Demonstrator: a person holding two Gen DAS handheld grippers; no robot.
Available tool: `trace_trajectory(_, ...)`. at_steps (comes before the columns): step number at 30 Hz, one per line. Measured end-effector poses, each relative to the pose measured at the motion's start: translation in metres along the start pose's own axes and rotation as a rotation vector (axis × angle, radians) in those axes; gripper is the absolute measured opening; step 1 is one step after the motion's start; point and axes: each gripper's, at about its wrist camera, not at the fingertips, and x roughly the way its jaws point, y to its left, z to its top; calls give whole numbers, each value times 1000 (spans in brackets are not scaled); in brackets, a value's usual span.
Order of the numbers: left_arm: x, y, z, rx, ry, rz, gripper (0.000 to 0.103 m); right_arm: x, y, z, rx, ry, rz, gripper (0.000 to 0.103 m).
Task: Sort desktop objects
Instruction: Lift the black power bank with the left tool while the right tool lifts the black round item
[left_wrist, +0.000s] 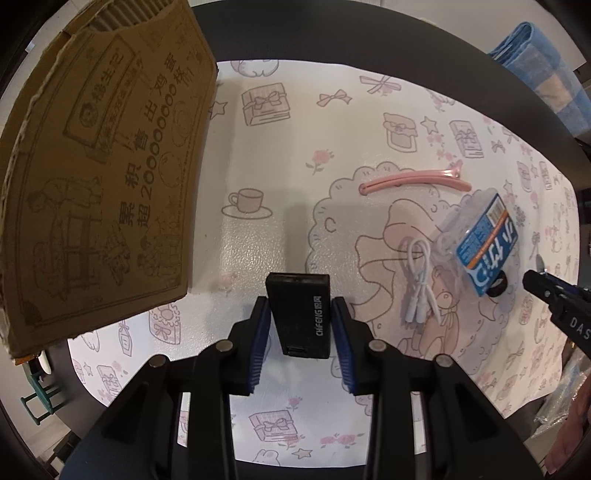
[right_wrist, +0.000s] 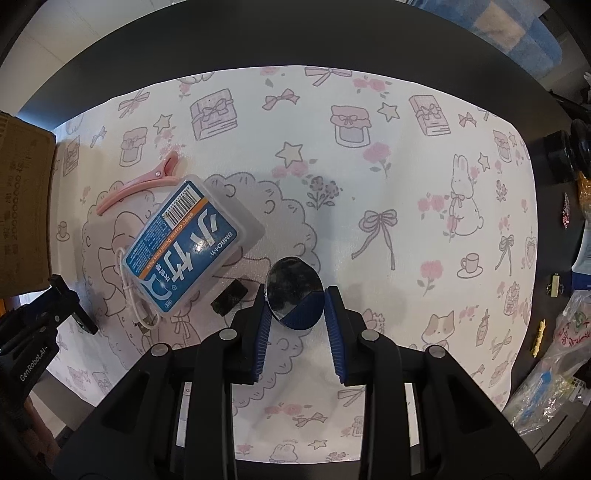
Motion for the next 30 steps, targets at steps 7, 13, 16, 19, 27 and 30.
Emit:
trace_trajectory(7,-11,15,-3,-3,-22,-38,32,-35,-1,-18,27,-27,15,29)
trace_trajectory(13,-19,31,-9,16,-45,-36,32,-79,11,-39,152,-71,20,29)
trace_trajectory(16,-10,48,-18,28,-56,-37,32,-87,10,-42,151,-79,15,29)
trace_trajectory(19,-54,-5,-21,32,-70,-36,32,-76,-9,-38,151,-89,14,29)
trace_trajectory(27,-122,-19,-65,34,-102,-57,32,-57,-3,-52,133,-146,2,29)
trace_trajectory(30,-139,-12,-72,40,-113,-64,32,-73,3,-60,126,-163,1,29)
